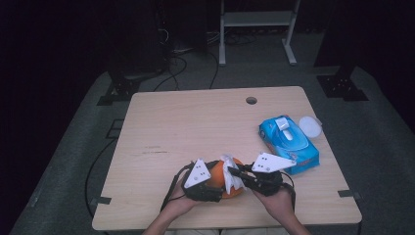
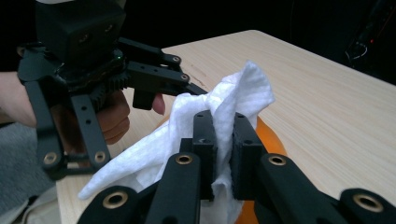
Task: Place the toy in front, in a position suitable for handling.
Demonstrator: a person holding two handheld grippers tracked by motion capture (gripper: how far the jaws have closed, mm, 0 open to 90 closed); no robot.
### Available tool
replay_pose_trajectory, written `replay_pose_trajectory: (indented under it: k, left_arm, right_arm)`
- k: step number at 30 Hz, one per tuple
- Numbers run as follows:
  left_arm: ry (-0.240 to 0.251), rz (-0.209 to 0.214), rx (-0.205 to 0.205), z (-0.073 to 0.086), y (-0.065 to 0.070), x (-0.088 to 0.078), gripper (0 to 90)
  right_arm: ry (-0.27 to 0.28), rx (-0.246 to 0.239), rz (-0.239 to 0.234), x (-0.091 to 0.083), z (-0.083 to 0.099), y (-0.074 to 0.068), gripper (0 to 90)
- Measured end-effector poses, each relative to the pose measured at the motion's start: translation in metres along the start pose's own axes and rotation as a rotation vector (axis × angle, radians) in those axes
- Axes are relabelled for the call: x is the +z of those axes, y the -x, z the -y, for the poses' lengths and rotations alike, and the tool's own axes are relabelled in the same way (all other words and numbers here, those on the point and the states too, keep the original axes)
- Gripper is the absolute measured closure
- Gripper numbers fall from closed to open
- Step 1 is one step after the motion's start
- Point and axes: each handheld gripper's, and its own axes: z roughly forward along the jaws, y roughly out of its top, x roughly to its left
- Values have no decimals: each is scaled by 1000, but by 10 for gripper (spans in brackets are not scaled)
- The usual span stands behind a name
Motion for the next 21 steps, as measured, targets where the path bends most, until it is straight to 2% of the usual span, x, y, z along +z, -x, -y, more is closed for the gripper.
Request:
replay_pose_trajectory:
  k: [4,6,8,10,11,13,16,18,21]
  left_arm:
    - [0,33,7,1,-1,-2,223]
    - [9,72,2,2,-3,-3,219]
    - [18,98,12,4,-6,-5,212]
    - [19,90,3,6,-10,-7,184]
    - [10,78,-16,7,-12,-6,166]
    - [3,74,-18,9,-12,-4,170]
    - [-16,59,1,9,-9,-3,193]
    - [-22,68,7,9,-8,-3,219]
    - [-20,77,12,10,-8,-5,277]
  right_arm:
    - [7,57,2,-3,5,15,819]
    - [5,81,0,-4,9,20,819]
    - [0,79,5,-6,10,23,819]
    - [-1,84,2,-7,11,25,819]
    - [1,79,5,-7,12,25,819]
    - [-1,87,5,-7,11,25,819]
    - [4,44,5,-6,8,16,817]
    - [3,8,-5,-4,6,8,817]
    - [2,0,-14,-3,4,7,817]
